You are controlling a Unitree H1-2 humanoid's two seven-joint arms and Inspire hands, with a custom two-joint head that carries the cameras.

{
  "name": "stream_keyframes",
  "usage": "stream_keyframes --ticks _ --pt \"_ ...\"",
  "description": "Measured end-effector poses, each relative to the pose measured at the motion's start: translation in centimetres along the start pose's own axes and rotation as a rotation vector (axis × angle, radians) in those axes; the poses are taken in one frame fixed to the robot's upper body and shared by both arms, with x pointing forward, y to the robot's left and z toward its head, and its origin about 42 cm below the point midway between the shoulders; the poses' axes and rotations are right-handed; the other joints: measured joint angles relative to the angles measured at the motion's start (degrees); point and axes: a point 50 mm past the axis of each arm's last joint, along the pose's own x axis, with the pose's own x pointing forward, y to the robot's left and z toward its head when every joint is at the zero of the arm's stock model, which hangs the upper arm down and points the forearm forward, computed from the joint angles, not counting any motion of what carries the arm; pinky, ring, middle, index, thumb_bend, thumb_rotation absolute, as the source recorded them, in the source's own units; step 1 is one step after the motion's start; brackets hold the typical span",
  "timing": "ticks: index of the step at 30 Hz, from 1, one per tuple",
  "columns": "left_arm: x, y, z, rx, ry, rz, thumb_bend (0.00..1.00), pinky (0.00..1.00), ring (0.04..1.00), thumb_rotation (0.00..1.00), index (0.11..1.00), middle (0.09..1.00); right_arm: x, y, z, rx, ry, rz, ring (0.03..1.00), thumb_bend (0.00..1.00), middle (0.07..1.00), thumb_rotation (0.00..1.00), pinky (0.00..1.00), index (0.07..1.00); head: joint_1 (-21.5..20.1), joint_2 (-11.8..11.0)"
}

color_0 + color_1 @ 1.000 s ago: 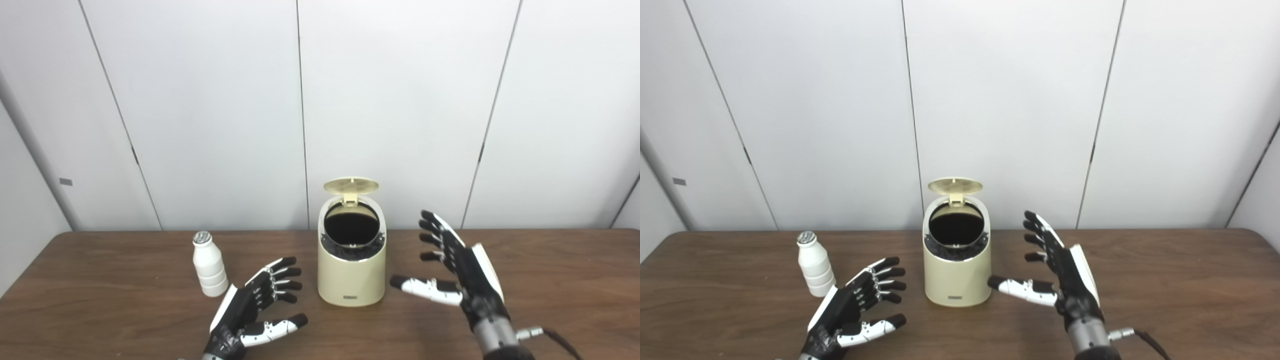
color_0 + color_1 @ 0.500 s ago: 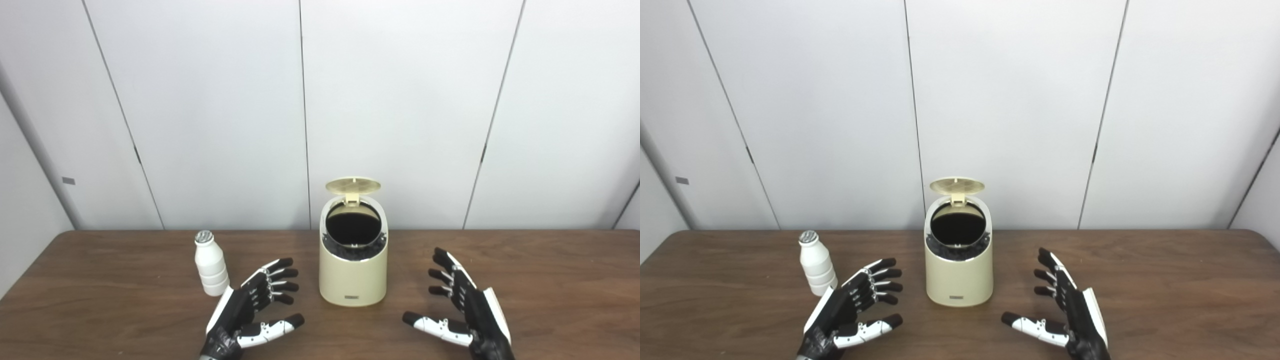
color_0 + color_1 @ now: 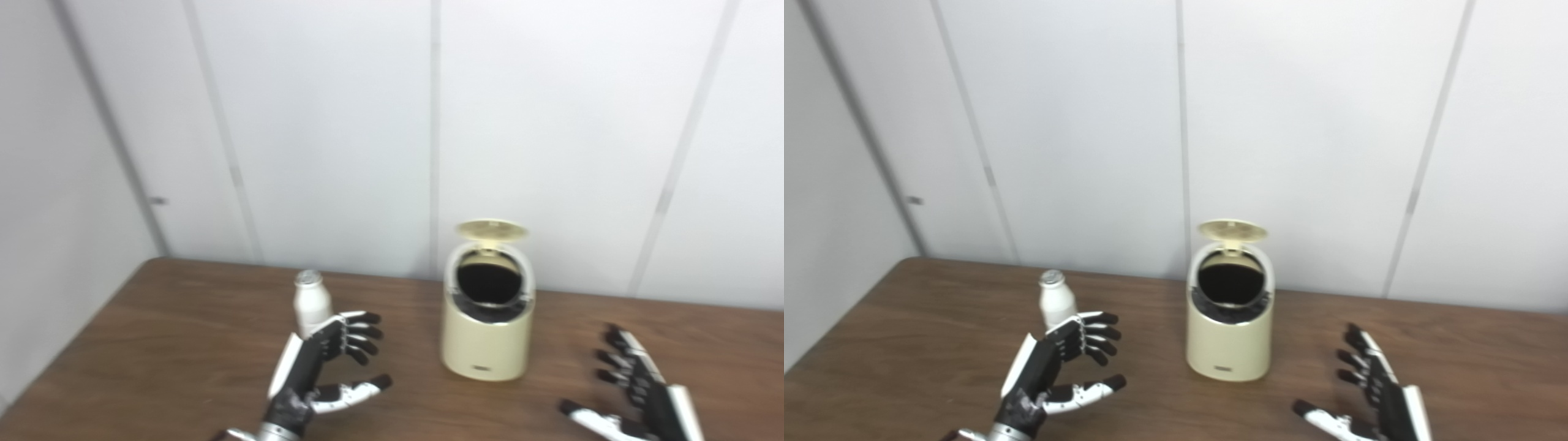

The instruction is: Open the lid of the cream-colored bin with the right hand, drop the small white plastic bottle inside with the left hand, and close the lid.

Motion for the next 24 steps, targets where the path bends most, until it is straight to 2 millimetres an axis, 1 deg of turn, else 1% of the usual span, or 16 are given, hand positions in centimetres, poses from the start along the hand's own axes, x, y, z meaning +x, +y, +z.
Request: stream_keyframes --ticks 1,2,4,7,8,9,10,11,13,17,22,23,24 --pt "-0.3 0.3 0.2 0.003 0.003 0.029 0.56 0.50 0.589 0.03 0.555 0.616 0.0 -0.3 0.1 0.007 0.000 -0.007 0.834 0.70 0.896 0.08 0.75 0.910 0.8 -0.2" --pt "-0.5 0.7 0.5 0.009 0.005 0.055 0.53 0.50 0.595 0.04 0.526 0.619 0.0 -0.5 0.1 0.015 0.002 -0.012 0.834 0.70 0.896 0.08 0.75 0.909 1.6 -0.3" --pt "-0.5 1.5 0.8 0.029 -0.005 0.092 0.51 0.51 0.598 0.05 0.502 0.625 0.0 -0.6 0.4 0.025 0.002 -0.018 0.822 0.70 0.889 0.07 0.72 0.903 2.1 -0.4" --pt "-0.5 2.7 1.0 0.062 -0.007 0.141 0.51 0.48 0.568 0.05 0.498 0.620 0.2 -0.6 1.4 0.030 -0.007 -0.022 0.816 0.69 0.882 0.04 0.70 0.896 2.3 -0.5" --pt "-0.6 3.0 1.0 0.073 -0.003 0.156 0.51 0.46 0.546 0.04 0.498 0.606 0.2 -0.6 1.6 0.031 -0.006 -0.023 0.815 0.67 0.881 0.02 0.70 0.896 2.3 -0.5" --pt "-0.7 3.3 0.9 0.081 0.003 0.171 0.51 0.44 0.530 0.02 0.520 0.540 0.2 -0.6 1.7 0.030 0.000 -0.023 0.813 0.66 0.881 0.01 0.69 0.896 2.3 -0.5" --pt "-0.8 3.6 0.9 0.087 0.013 0.189 0.51 0.43 0.521 0.01 0.531 0.507 0.2 -0.6 1.8 0.027 0.009 -0.024 0.813 0.65 0.881 0.01 0.69 0.895 2.4 -0.6" --pt "-1.0 4.0 0.8 0.097 0.025 0.212 0.51 0.42 0.507 0.00 0.538 0.481 0.2 -0.6 1.8 0.024 0.017 -0.024 0.810 0.64 0.879 0.00 0.69 0.890 2.5 -0.5" --pt "-1.4 4.7 0.7 0.132 0.044 0.248 0.51 0.41 0.502 0.00 0.539 0.473 0.2 -0.7 2.0 0.020 0.019 -0.026 0.807 0.64 0.877 0.00 0.68 0.887 2.5 -0.4" --pt "-1.9 5.5 0.5 0.168 0.082 0.303 0.52 0.43 0.524 0.00 0.514 0.483 0.3 -0.7 2.1 0.018 0.027 -0.026 0.815 0.64 0.881 0.00 0.70 0.890 2.6 -0.2" --pt "-1.7 6.1 0.6 0.205 0.079 0.350 0.52 0.46 0.549 0.00 0.502 0.491 0.3 -0.7 2.9 0.019 0.011 -0.027 0.807 0.64 0.880 0.00 0.68 0.887 2.6 -0.1" --pt "-1.5 6.2 0.5 0.217 0.085 0.359 0.52 0.47 0.566 0.00 0.500 0.494 0.3 -0.7 3.1 0.018 0.011 -0.028 0.806 0.64 0.879 0.00 0.68 0.885 2.6 -0.1" --pt "-1.3 6.3 0.3 0.224 0.095 0.366 0.52 0.49 0.593 0.03 0.498 0.587 0.3 -0.7 3.1 0.017 0.017 -0.029 0.806 0.64 0.880 0.00 0.68 0.886 2.6 -0.1"
